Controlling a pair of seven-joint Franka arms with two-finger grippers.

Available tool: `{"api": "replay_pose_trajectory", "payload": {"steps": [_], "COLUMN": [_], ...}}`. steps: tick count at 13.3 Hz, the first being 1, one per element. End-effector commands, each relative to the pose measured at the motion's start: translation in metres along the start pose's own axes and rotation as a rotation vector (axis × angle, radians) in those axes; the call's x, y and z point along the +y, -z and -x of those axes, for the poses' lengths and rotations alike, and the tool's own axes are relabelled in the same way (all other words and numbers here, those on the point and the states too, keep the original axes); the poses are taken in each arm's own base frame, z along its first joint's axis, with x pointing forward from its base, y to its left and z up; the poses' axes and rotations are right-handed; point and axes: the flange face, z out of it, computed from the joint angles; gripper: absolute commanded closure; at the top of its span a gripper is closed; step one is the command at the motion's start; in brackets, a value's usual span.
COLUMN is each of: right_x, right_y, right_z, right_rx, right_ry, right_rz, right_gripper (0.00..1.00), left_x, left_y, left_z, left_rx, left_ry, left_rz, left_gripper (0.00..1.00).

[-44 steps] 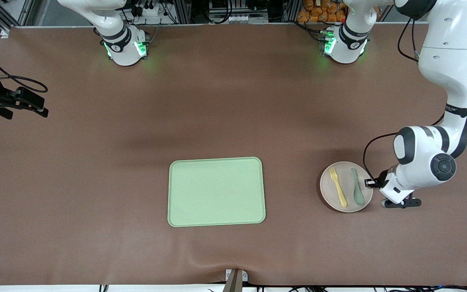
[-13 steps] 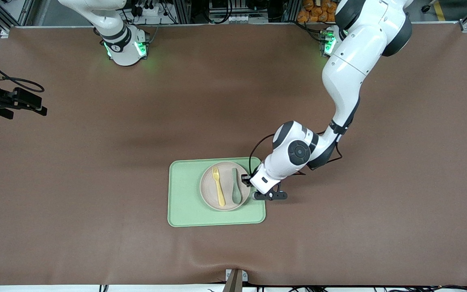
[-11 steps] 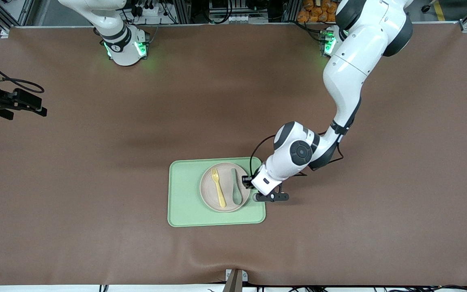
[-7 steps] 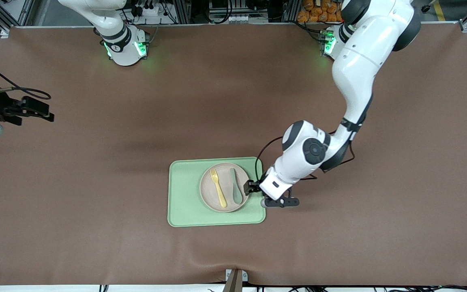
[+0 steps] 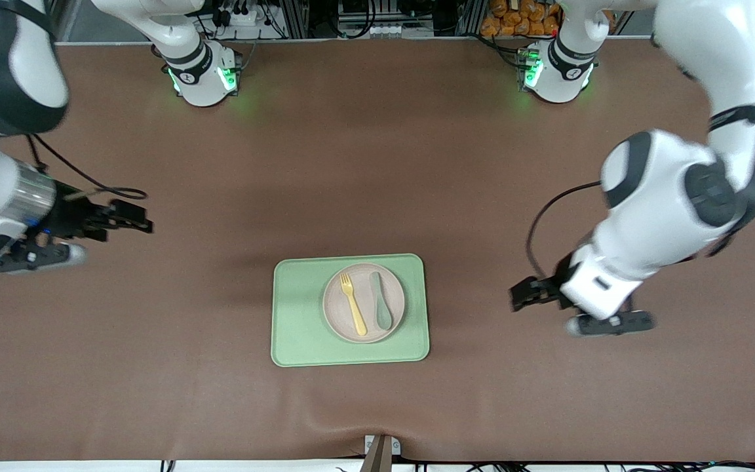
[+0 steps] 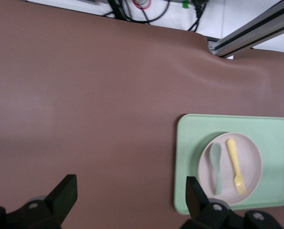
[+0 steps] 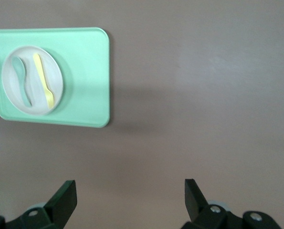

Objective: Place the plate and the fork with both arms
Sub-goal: 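Open the left gripper and withdraw while the right gripper reaches in, then move the right gripper over the yellow fork while the left gripper retracts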

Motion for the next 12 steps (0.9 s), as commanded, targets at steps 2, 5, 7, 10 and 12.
{"api": "replay_pose_trajectory", "payload": {"steps": [2, 5, 7, 10, 12], "right_x": [-0.055, -0.124, -0.155, -0.174, -0.190], "right_y": [-0.037, -0.093, -0.137, -0.194, -0.231], "right_z": [-0.034, -0.073, -0.093, -0.107, -0.113], "right_rx": [0.016, 0.055, 0.098, 0.152, 0.183], "right_ry": [0.013, 0.051, 0.059, 0.087, 0.089], "right_rz": [0.005, 0.036, 0.027, 0.045, 0.051], "right_gripper": [0.00, 0.00, 0.00, 0.01, 0.05], "left_x": [-0.037, -0.072, -0.093, -0.107, -0.122], "left_y": [0.071, 0.119, 0.145, 0.177, 0.195], "left_z": [0.027, 0.039, 0.056, 0.081, 0.092], "left_rx": [-0.073, -0.096, -0.165, -0.209, -0.208], "left_ry": [-0.092, -0.122, -0.146, -0.173, -0.197], "left_rz": [-0.096, -0.163, -0.182, -0.216, -0.230], "left_gripper": [0.00, 0.00, 0.00, 0.00, 0.00]}}
